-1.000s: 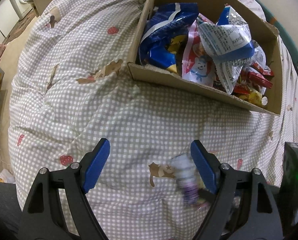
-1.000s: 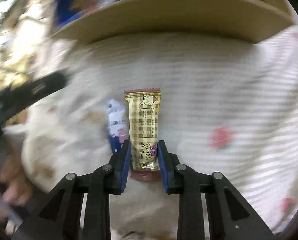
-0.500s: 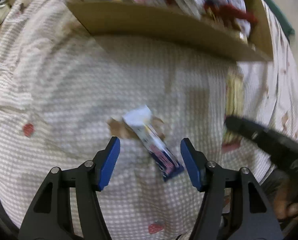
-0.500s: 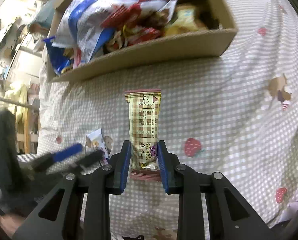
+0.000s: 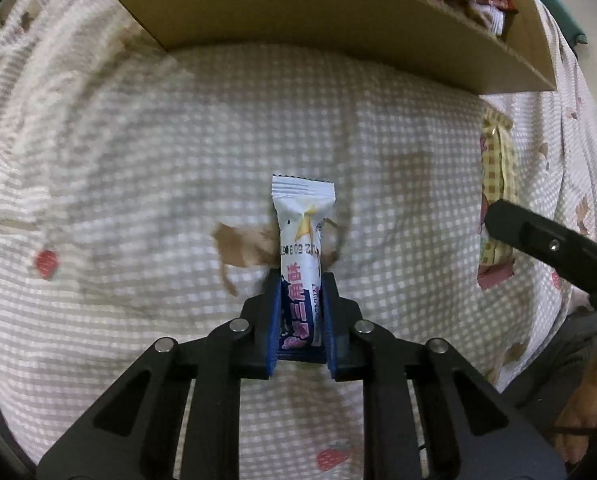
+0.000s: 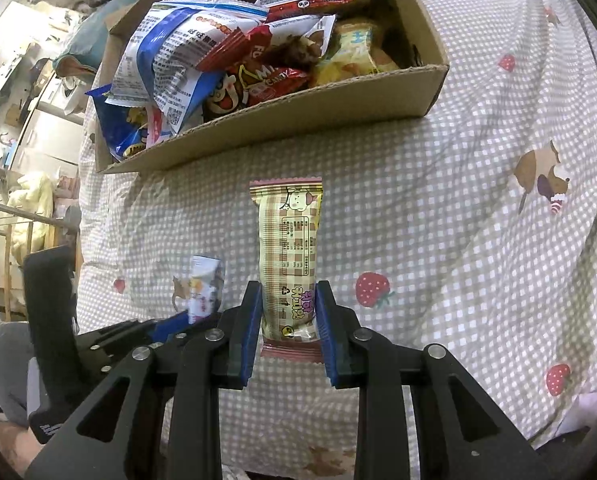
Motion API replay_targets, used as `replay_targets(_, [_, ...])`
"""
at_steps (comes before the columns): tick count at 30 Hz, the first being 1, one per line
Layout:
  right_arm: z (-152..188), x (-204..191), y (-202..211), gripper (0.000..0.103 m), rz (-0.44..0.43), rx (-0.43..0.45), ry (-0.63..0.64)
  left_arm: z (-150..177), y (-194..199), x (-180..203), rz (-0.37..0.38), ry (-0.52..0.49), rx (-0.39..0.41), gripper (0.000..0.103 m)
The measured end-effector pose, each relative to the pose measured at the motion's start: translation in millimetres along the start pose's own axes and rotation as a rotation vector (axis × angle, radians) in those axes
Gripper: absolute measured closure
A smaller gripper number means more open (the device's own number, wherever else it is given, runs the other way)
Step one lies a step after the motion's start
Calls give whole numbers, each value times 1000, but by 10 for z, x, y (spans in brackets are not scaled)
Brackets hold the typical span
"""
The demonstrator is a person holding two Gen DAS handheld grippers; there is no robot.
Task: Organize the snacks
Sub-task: 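Carry the beige bar and white bar over the box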
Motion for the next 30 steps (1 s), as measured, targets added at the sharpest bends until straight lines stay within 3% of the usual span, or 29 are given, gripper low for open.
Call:
replay_targets(8, [11, -149, 4, 75, -19, 16, 34, -99, 538, -264, -134, -24, 175, 88])
replay_targets(18, [4, -378, 362, 75, -139, 91, 104, -314, 1313, -217, -172, -48, 376, 88])
replay_targets(25, [-105, -525, 779, 75, -254, 218, 128, -606, 1661, -233, -212, -59, 442, 88])
replay_targets(30, [-235, -495, 969, 75, -324, 260, 101, -814, 1855, -238, -221, -58, 479, 88])
Point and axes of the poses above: each gripper's, at about its wrist camera, not at the fingertips, and y roughly against the way its jaws point, x to its right, z to its underside, the point moved 8 cm from there along -y, roughly the way its jaws point, and after that the axes turned 11 degrees about -y, right-handed, at the moved point
